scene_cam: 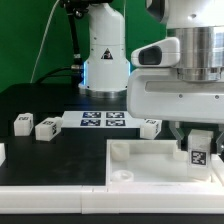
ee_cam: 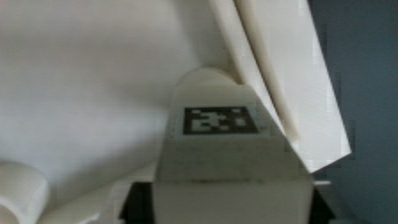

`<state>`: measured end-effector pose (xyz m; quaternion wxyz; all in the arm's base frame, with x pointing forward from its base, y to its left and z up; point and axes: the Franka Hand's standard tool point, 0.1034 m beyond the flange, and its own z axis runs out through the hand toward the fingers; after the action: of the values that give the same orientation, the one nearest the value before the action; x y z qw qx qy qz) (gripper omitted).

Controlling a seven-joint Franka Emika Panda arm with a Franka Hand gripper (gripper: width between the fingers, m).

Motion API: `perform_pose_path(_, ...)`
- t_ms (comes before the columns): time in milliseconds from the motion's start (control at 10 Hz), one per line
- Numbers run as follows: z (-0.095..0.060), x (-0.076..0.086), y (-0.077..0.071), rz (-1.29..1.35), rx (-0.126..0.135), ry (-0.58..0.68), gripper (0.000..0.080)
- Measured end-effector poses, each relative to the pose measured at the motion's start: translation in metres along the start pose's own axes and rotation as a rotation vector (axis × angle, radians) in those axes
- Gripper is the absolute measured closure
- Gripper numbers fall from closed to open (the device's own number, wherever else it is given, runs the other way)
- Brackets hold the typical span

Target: Assemble one leg

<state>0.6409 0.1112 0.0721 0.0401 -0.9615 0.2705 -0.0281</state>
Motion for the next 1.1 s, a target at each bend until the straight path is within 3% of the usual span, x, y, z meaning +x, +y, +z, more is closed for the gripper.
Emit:
perform_pose_path(400,0.0008,-0.0022,0.0009,0.468,-0.008,-0.003,0.0509)
perform_pose_path(700,0.0012,-0.0039,0.0008,0.674,-0.010,-0.009,0.0509)
perform_pose_path(900,0.0015,-0.0044,0.0004,0.658,-0.009,-0.011,0.0508)
perform_pose_path(1000,0.0021,-0.0069,-0.0022,0.598,-0.008,-0.013,0.0418)
perform_pose_path(1100,0.0034,-0.0092,-0.0042,0.558,-0.007,-0.014,0.0278)
